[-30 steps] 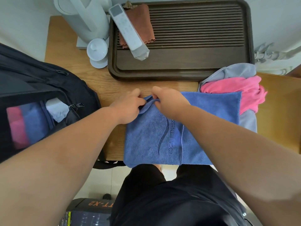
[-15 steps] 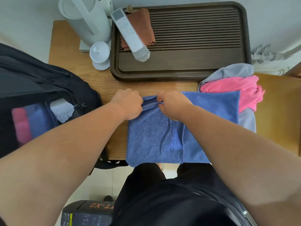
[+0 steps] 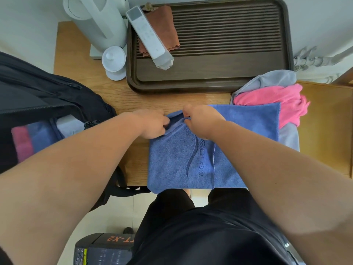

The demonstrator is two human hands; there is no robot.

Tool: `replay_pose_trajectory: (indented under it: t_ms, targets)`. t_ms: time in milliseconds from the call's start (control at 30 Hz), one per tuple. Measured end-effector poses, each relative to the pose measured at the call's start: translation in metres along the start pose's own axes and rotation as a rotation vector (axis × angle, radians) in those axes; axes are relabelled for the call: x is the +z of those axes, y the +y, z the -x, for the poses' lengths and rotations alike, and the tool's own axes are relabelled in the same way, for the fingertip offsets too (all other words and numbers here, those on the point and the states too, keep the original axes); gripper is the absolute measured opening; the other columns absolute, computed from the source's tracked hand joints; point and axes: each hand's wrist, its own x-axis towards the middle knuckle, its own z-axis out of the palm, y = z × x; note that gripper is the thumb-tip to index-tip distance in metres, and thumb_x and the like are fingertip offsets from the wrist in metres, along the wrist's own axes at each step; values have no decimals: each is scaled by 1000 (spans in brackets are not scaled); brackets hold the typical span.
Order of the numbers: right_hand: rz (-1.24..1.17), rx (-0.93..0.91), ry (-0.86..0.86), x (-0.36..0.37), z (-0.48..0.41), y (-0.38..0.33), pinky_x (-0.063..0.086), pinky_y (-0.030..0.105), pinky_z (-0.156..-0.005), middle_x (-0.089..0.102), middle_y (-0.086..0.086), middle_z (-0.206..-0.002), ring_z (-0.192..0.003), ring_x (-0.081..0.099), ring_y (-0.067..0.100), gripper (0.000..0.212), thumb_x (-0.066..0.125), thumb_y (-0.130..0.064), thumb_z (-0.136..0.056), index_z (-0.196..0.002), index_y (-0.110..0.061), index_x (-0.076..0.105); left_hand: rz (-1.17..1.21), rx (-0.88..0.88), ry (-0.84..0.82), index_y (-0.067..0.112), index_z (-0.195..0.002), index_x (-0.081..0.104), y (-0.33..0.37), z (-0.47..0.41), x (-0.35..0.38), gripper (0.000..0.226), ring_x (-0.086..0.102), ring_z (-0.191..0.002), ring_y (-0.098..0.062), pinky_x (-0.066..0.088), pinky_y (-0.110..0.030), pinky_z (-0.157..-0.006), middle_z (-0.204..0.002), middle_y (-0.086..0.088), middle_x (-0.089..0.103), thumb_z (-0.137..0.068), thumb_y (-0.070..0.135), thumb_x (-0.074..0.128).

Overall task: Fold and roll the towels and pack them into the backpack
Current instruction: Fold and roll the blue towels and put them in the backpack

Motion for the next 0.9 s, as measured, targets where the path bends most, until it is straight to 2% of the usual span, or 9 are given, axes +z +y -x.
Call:
replay_pose_trajectory:
  t_ms: [67,133,233,300,367,467,633,733,900]
  targets:
    - [14,-12,10,4,1,4,39,34,-64,51,1,-87,-80,51,26,8,50,-16,-100,-98,-22,44,133,6,125,22,-94,53,-6,1,2,8,52,-86,-23,48,-46,-79,-102,-2,49,-98,25,47]
    - [12,-26,27,8,2,7,40,35,-68,56,2,-99,-87,53,26,13,50,-11,-96,-99,-23,47,266,6,259,23,-84,50,-10,4,5,14,52,-83,-24,47,-46,-76,-98,-2,50,-97,18,50]
    - [16,-40,59,14,6,13,43,36,-80,57,3,-118,-106,55,28,23,55,-12,-92,-114,-20,56,421,-90,487,19,-84,53,-16,5,6,14,53,-80,-25,48,-45,-72,-98,-4,50,-96,13,51]
    - [125,19,172,14,10,21,40,39,-89,59,4,-120,-113,51,29,25,59,-19,-90,-115,-18,59,413,-216,586,19,-85,50,-20,4,8,14,53,-76,-25,49,-45,-68,-93,-4,52,-96,11,49]
    - [229,161,261,13,16,34,38,42,-94,61,4,-121,-117,48,30,25,59,-26,-89,-113,-19,63,373,-298,601,20,-85,47,-22,1,12,14,52,-74,-25,47,-43,-61,-86,-5,55,-95,10,48]
    - [150,327,281,9,24,54,37,43,-96,57,8,-121,-117,46,34,27,58,-29,-90,-111,-17,68,400,-394,615,19,-89,48,-18,-8,14,11,52,-73,-25,38,-37,-55,-83,-5,56,-94,9,47]
    - [-187,422,339,-4,19,60,42,32,-75,69,10,-105,-101,61,34,17,57,-25,-95,-101,-13,68,508,-548,623,16,-97,55,-8,-18,12,7,54,-80,-26,45,-39,-63,-91,-7,57,-95,10,51]
    - [-306,469,376,-5,12,59,41,33,-74,67,9,-101,-93,58,31,13,52,-26,-99,-99,-16,60,529,-622,662,15,-101,53,0,-20,12,5,54,-80,-25,40,-37,-62,-91,-7,56,-98,12,50]
    - [-380,445,420,0,11,55,44,34,-75,65,2,-100,-92,60,28,19,56,-25,-97,-114,-15,53,647,-671,818,16,-103,45,6,-16,22,4,55,-73,-24,48,-42,-60,-83,-6,56,-99,16,46]
